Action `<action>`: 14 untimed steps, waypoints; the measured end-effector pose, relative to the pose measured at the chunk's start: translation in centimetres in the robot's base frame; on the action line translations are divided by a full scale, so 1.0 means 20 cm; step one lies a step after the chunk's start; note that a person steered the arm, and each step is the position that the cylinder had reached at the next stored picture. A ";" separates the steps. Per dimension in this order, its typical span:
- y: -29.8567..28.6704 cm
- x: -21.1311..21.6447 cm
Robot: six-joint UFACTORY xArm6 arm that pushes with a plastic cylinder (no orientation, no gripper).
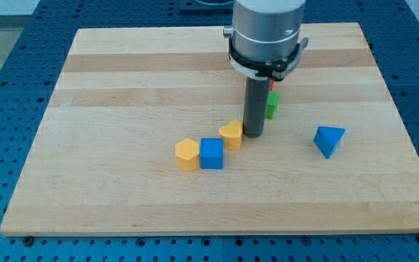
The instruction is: Slide the heart to the right of the cube
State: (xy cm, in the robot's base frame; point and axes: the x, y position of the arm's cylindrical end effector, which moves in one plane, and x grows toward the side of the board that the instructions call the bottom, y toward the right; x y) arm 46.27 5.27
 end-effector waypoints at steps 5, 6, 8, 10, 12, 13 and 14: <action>-0.33 -0.10; -0.33 -0.07; -0.20 -0.03; -0.12 -0.03; -0.12 0.02; -0.12 0.08; -0.12 0.12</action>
State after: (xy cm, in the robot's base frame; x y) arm 48.64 2.91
